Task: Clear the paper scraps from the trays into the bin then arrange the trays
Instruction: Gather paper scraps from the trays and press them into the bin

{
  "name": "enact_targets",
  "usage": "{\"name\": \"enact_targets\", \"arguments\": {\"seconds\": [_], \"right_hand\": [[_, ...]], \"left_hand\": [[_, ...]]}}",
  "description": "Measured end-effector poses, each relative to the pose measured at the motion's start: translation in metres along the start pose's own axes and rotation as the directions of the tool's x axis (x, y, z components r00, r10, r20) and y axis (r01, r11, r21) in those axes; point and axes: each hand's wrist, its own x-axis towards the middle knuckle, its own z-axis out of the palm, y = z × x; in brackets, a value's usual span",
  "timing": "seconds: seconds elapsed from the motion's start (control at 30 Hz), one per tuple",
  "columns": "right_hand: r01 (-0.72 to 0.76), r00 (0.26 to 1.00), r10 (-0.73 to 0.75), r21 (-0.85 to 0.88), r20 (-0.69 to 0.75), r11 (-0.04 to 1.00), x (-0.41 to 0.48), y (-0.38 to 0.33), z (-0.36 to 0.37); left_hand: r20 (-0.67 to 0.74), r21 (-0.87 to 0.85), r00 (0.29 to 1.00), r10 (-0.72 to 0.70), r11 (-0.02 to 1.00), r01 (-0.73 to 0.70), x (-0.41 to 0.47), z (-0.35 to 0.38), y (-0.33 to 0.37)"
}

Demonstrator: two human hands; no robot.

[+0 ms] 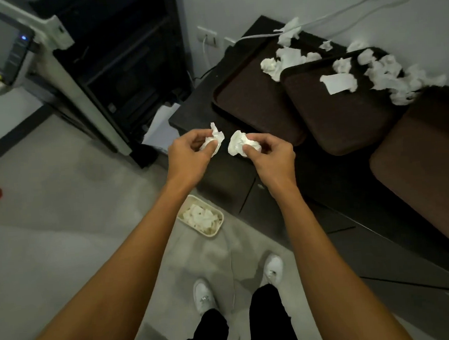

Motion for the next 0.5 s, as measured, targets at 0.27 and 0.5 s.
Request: {"name": "enact_targets", "arguments": {"seconds": [0.27, 0.5], "right_hand": [[-0.024, 0.993, 0.034, -0.088, 0.117, 0.996, -0.011, 0.027, 0.061], [-0.038, 0.976, 0.07, -0.154, 0.208, 0.987, -0.005, 0.08, 0.083]], "left_hand": [[-0.108, -0.009, 0.984, -0.138, 0.99, 0.138, -0.011, -0.035, -0.059], [-0.153, 0.01, 0.955, -0.255, 0.966, 0.26, -0.017, -0.021, -0.113]]}}
